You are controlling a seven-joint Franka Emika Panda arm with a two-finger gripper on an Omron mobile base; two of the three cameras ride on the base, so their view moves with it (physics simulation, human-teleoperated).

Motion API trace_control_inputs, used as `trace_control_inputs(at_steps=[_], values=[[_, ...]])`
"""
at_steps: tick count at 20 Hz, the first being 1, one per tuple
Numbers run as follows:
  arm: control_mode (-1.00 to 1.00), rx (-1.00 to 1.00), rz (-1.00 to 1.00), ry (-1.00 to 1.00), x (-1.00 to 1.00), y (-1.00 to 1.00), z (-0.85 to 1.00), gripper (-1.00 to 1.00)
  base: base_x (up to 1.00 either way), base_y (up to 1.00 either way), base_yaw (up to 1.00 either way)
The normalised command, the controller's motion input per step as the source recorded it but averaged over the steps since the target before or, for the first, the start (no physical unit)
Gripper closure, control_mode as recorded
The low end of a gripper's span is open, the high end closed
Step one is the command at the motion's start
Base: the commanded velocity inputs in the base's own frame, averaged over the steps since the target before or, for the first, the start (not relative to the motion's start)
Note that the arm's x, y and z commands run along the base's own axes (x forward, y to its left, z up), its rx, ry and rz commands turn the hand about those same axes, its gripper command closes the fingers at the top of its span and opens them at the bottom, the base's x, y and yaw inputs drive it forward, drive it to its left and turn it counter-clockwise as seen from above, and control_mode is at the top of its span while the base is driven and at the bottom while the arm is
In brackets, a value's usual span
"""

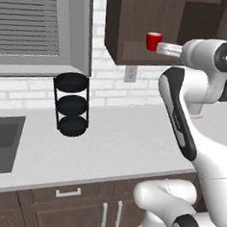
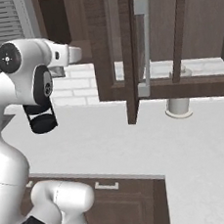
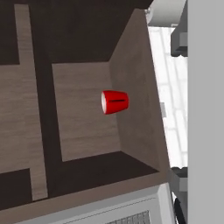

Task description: Gather all objects into one cabinet and sort the glasses and bowls to opposite sides.

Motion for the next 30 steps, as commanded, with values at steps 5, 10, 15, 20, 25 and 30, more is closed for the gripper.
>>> trace_control_inputs(at_steps=[5,10,15,20,25,30], values=[[-1.00,0.00,0.00,0.00,0.39,0.00,0.00,-1.00,0.00,0.00,0.00],[-1.00,0.00,0.00,0.00,0.37,0.00,0.00,-1.00,0.00,0.00,0.00],[-1.00,0.00,0.00,0.00,0.31,-0.14,-0.07,-1.00,0.00,0.00,0.00],[-1.00,0.00,0.00,0.00,0.25,-0.26,-0.13,-1.00,0.00,0.00,0.00],[-1.00,0.00,0.00,0.00,0.28,-0.09,-0.02,-1.00,0.00,0.00,0.00],[-1.00,0.00,0.00,0.00,0.41,0.00,0.00,-1.00,0.00,0.00,0.00]])
